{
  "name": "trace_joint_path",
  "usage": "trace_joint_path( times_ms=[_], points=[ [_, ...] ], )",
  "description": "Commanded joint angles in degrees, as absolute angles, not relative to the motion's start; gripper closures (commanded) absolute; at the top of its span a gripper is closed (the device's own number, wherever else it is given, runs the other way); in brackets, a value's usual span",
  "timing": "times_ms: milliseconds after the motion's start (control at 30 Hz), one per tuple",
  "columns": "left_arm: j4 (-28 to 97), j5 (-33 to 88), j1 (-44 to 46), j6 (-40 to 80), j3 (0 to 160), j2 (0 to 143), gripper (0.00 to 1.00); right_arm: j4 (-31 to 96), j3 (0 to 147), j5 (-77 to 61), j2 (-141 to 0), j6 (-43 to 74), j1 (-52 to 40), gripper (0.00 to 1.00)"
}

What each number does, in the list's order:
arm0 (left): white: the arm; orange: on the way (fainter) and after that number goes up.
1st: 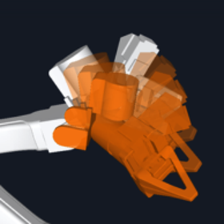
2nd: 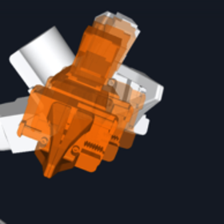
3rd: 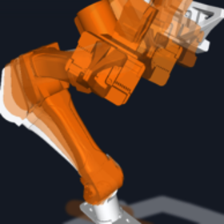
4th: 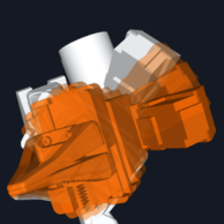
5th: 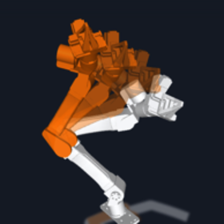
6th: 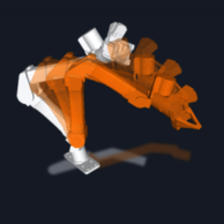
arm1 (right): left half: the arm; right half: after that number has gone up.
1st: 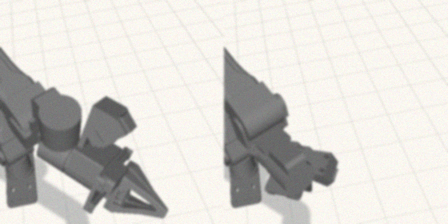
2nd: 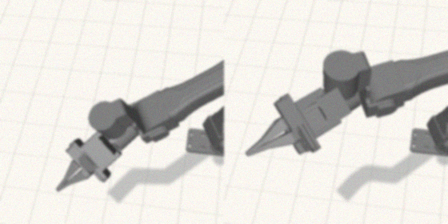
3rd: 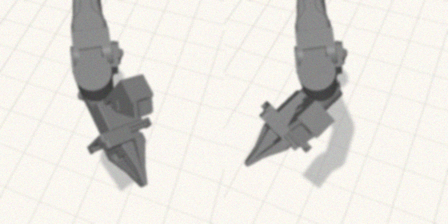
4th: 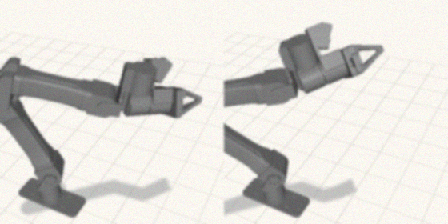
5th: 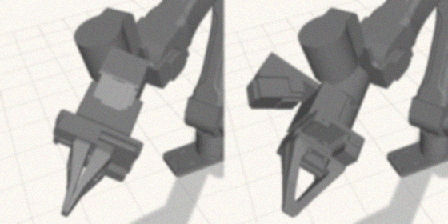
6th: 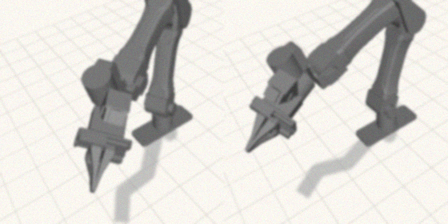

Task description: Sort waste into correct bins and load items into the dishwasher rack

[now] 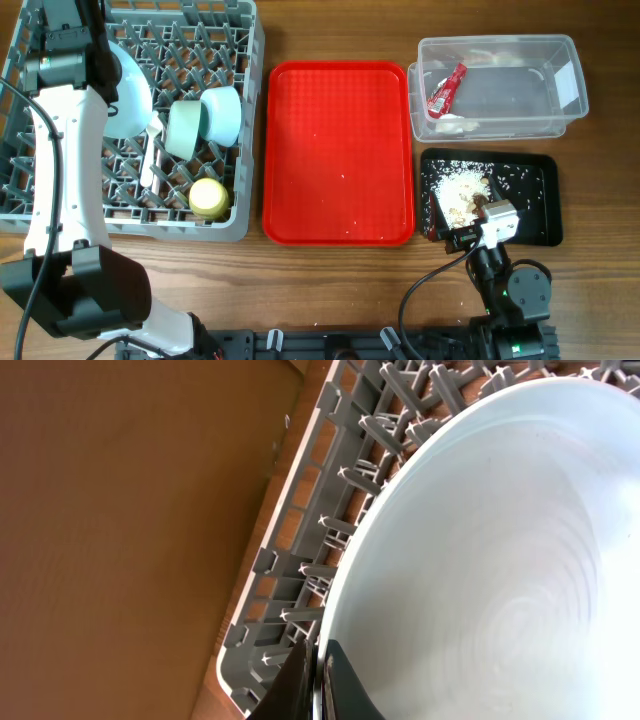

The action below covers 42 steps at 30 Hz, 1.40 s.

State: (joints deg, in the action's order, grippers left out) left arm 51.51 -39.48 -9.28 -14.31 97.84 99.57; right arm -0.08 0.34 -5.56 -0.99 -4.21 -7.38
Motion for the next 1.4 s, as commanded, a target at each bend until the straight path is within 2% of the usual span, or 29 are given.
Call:
trace_joint_path(
  times_ms=[0, 333, 567, 700, 767, 800, 933, 1000, 1033, 1200, 1233, 1267, 1300, 1367],
  points=[
    [50.0, -39.3, -9.1, -15.3, 97.6, 100.3, 0.96, -0.4, 0.3, -5.8, -0.4, -4.5, -7.1, 0.0],
    [46.0, -39.3, -9.0, -16.1, 93.7, 103.0, 0.96, -0.4, 0.3, -5.8, -0.4, -4.5, -7.1, 0.0],
    [44.3, -44.0, -5.8, -16.1, 93.7, 103.9, 0.96, -0.4, 0.3, -5.8, -0.4, -4.5, -7.1, 0.0],
    [44.6, -48.5, -1.8, -16.1, 93.7, 103.8, 0.91, -0.4, 0.3, -5.8, -0.4, -4.5, -7.1, 0.0],
    [45.6, -49.6, -0.1, -16.1, 93.7, 103.8, 0.83, -0.4, 0.3, -5.8, -0.4, -4.5, -7.1, 0.0],
    [46.5, -49.5, 0.8, -16.0, 93.7, 103.8, 0.71, -0.4, 0.3, -5.8, -0.4, -4.5, -7.1, 0.0],
    [50.3, -49.3, 3.8, -10.4, 93.7, 103.4, 0.62, -0.4, 0.3, -5.8, -0.4, -4.5, -7.1, 0.0],
    [52.0, -48.6, 5.5, -5.7, 93.7, 101.6, 0.5, -0.4, 0.3, -5.8, -0.4, -4.5, -7.1, 0.0],
    [53.4, -44.5, 7.1, -2.8, 93.8, 98.5, 0.45, -0.4, 0.3, -5.8, -0.4, -4.5, -7.1, 0.0],
    [58.3, -24.3, 9.3, 4.7, 93.8, 86.9, 0.44, -0.4, 0.3, -5.8, -0.4, -4.5, -7.1, 0.0],
    [60.3, -19.7, 9.3, 6.9, 93.8, 83.8, 0.41, -0.4, 0.3, -5.8, -0.4, -4.5, -7.1, 0.0],
    [62.5, -14.6, 9.3, 8.5, 93.8, 80.4, 0.23, -0.4, 0.3, -5.8, -0.4, -4.5, -7.1, 0.0],
    [64.6, -10.3, 9.3, 8.4, 93.8, 77.0, 0.0, -0.4, 0.3, -5.8, -0.4, -4.5, -7.1, 0.0],
    [68.7, -6.2, 9.3, 8.4, 93.8, 70.5, 0.0, -0.4, 0.3, -5.8, -0.4, -4.5, -7.1, 0.0]
  ],
)
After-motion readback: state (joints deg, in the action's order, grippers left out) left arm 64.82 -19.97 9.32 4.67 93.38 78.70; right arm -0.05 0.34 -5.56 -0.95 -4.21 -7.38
